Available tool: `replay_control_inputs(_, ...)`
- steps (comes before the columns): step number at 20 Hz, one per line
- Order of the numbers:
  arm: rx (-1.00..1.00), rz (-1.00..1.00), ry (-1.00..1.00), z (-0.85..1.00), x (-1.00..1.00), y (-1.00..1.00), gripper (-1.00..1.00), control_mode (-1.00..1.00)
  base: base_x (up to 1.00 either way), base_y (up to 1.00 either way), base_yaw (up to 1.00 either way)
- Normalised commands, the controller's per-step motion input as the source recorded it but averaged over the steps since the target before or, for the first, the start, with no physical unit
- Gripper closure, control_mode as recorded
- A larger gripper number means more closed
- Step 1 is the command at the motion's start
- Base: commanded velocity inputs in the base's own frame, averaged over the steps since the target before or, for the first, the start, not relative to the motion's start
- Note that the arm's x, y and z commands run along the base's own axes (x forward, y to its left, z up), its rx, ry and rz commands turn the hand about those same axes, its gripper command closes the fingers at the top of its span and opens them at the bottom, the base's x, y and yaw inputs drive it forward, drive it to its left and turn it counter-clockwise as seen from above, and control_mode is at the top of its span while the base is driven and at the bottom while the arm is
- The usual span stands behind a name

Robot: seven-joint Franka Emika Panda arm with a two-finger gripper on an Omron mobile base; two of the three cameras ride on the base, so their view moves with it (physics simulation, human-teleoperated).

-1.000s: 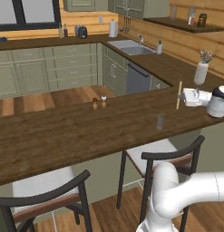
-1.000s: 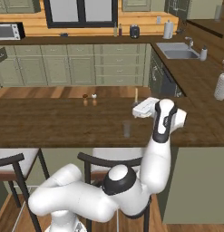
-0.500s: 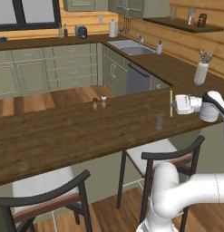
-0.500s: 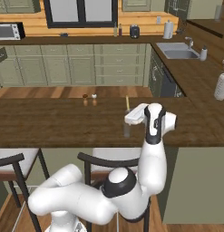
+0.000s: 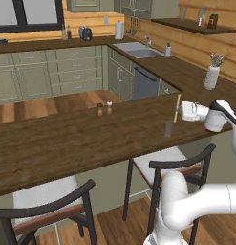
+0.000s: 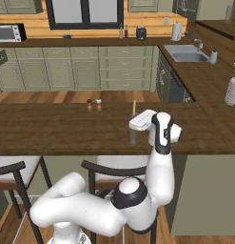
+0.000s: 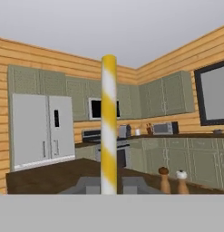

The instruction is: Take a straw from the drawer in front and place it inside the glass cup on the dining counter.

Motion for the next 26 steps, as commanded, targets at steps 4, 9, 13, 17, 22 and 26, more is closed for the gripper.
replay_control_inputs(4, 0.01, 0.0, 0.0, -0.02, 0.25, 0.0, 1.0, -1.0, 0.0, 0.0, 0.0)
replay_control_inputs(9, 0.0, 0.0, -0.02, -0.03, 0.18, -0.02, 1.0, -1.0, 0.0, 0.0, 0.0)
replay_control_inputs(13, 0.0, 0.0, -0.01, -0.17, 0.02, -0.07, 1.0, -1.0, 0.0, 0.0, 0.0)
replay_control_inputs(17, 0.0, 0.0, 0.0, -0.27, 0.02, -0.04, 1.0, -1.0, 0.0, 0.0, 0.0)
replay_control_inputs(22, 0.0, 0.0, 0.0, -0.2, 0.36, 0.0, 1.0, -1.0, 0.0, 0.0, 0.0)
replay_control_inputs(26, 0.0, 0.01, 0.0, -0.07, 0.46, -0.01, 1.0, -1.0, 0.0, 0.0, 0.0)
